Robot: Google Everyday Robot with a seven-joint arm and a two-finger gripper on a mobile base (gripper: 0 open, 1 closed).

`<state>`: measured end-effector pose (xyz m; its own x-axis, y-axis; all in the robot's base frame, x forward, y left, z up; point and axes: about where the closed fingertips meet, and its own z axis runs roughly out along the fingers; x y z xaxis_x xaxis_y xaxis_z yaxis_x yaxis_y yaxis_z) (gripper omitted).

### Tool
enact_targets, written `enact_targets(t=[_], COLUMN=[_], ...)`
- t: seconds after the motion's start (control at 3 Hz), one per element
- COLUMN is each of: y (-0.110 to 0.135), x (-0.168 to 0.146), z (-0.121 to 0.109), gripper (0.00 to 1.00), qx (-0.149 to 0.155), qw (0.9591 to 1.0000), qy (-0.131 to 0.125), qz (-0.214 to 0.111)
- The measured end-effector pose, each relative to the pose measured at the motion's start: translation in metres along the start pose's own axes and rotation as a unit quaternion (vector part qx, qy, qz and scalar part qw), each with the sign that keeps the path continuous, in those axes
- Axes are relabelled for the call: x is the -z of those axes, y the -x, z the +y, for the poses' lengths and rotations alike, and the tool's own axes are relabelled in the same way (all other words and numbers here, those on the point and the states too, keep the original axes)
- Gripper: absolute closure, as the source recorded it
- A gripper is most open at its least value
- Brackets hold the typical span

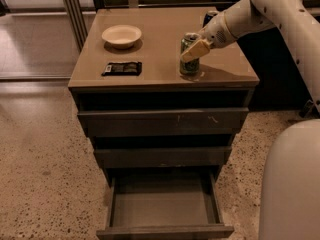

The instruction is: Place green can into bottom drawer

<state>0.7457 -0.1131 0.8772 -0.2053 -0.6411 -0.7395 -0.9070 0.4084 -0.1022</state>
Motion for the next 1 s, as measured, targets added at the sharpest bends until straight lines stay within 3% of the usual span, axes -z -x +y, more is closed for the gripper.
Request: enact_targets(t=[0.33, 0.67, 1.0], y=[0.010, 0.024, 0.030], x=[0.014, 0.046, 0.082], z=[0.017, 0.052, 0.095], gripper=[0.88, 1.00, 1.00], qx=[0.019, 0.052, 0.079], qw=[0.9995, 0.9966, 0.9913], qy=[0.023, 0.060, 0.101], qz=[-0.006, -0.019, -0.029])
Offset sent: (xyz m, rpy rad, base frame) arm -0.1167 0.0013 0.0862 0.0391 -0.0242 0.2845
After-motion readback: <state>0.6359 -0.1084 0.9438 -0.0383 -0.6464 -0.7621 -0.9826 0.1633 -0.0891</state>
